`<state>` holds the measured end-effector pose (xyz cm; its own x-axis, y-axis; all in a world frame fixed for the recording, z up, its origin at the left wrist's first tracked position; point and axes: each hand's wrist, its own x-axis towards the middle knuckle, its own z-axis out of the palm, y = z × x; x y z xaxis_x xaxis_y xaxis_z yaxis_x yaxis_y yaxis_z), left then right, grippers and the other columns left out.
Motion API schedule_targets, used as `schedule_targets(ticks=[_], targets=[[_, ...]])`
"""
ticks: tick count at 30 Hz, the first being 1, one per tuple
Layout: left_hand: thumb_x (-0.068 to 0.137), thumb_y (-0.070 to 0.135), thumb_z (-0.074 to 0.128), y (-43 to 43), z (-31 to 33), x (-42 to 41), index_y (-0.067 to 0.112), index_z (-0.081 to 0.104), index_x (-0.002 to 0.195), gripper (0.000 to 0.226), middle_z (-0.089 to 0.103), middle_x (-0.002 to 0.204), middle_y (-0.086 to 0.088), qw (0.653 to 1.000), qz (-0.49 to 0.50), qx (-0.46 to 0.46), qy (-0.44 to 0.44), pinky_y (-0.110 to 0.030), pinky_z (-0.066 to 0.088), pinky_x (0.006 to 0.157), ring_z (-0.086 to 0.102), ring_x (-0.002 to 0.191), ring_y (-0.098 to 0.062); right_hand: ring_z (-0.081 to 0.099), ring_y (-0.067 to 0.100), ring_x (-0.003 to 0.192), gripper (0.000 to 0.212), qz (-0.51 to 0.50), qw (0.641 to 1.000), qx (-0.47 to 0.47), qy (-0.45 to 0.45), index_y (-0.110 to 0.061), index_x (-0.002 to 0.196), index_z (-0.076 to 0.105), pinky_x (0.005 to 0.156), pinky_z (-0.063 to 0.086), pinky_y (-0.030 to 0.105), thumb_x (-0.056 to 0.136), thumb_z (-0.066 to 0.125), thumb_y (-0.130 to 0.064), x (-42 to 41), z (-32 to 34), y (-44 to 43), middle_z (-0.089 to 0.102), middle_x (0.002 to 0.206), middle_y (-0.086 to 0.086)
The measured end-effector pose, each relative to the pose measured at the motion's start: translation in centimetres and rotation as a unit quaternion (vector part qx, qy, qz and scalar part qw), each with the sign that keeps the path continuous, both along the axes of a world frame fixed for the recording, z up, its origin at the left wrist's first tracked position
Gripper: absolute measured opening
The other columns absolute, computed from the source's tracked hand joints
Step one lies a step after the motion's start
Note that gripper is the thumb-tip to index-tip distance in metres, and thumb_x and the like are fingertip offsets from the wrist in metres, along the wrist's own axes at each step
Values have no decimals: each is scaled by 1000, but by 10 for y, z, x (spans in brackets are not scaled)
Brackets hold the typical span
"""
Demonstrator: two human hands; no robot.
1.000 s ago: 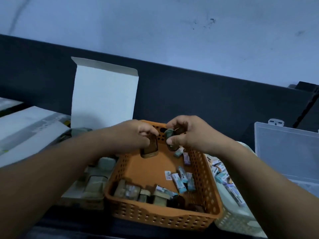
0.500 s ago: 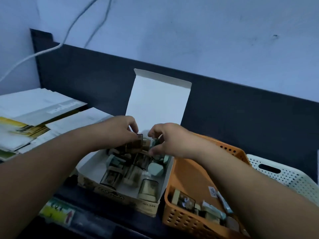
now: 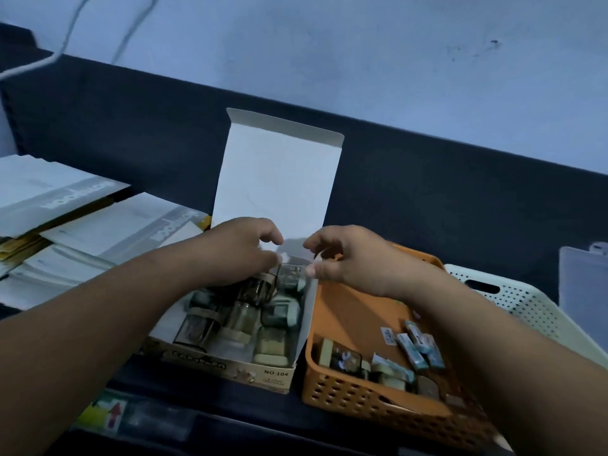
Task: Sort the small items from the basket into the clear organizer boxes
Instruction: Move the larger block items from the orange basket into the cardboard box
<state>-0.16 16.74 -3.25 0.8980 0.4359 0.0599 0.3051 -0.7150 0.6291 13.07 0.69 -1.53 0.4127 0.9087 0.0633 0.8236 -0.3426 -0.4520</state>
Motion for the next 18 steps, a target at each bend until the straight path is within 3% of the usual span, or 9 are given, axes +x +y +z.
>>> schedule_targets(ticks=[4, 7, 13, 18], targets=[[87, 36, 64, -23, -3, 18, 37, 58, 109, 23, 55, 108, 13, 997, -61, -40, -7, -33, 47, 93, 50, 112, -4, 61, 7, 101, 31, -8, 999, -31, 28, -28, 112, 63, 93, 50, 31, 83, 73, -34, 8, -4, -33, 64, 106, -12], [87, 35, 64, -38, -7, 28, 38, 59, 109, 23, 52, 101, 19, 995, -94, -44, -2, -30, 45, 88, 49, 110, -2, 63, 3, 98, 23, 7, 989, -101, 112, -34, 108, 65, 95, 49, 31, 86, 70, -31, 8, -10, -52, 68, 103, -13], [86, 33, 66, -47, -18, 32, 32, 58, 119, 33, 58, 114, 9, 992, -117, -8, 37, -29, 48, 89, 56, 108, -8, 62, 19, 109, 43, 50, 955, -193, 220, -27, 131, 54, 101, 48, 45, 89, 66, -29, -7, -23, -58, 65, 116, -5], [87, 33, 66, -45, -23, 31, 31, 57, 123, 37, 59, 117, 6, 990, -124, -33, 50, -25, 45, 86, 55, 108, -6, 63, 19, 106, 32, 73, 946, -204, 241, -25, 121, 60, 100, 47, 49, 89, 66, -23, -12, -26, -55, 66, 103, -12]])
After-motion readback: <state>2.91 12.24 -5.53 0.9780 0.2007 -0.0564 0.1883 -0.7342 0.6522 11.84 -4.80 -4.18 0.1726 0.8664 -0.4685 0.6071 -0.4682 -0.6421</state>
